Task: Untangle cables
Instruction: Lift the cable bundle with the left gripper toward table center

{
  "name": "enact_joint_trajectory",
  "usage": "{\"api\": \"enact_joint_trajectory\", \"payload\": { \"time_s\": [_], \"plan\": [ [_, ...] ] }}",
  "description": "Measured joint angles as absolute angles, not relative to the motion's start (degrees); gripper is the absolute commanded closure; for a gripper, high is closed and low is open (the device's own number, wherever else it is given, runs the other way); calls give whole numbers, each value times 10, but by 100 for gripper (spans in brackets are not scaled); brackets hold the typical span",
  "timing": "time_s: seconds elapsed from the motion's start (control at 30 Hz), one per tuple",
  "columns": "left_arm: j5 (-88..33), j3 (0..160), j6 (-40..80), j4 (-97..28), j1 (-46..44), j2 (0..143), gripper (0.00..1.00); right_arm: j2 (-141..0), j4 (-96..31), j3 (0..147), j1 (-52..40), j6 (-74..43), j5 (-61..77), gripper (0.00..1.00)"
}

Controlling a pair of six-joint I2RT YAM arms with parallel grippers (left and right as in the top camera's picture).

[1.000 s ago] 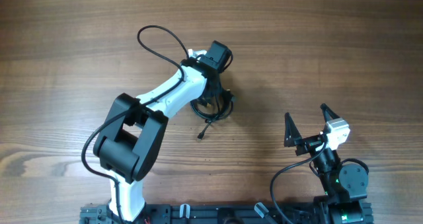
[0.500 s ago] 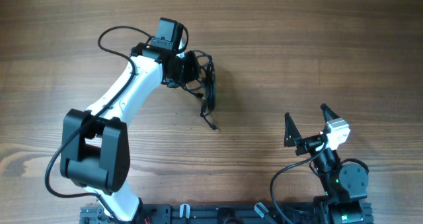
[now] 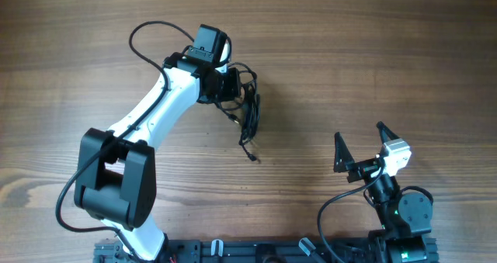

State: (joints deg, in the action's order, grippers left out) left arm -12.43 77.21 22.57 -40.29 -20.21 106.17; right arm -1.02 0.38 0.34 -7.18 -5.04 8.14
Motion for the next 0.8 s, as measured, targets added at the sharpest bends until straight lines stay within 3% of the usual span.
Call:
{"api": "enact_joint_trajectory", "payload": {
  "time_s": [0.37,0.53,0.8],
  "plan": [
    [-102,793,243,-429,-179,1036,96,-10,4,3,-72,-50,81,0],
    [-10,820,164,-457,-184,970,96,-10,4,3,-72,-50,81,0],
    [119,820,127,-491,-232,992,96,-10,4,3,-72,-50,81,0]
  ]
}}
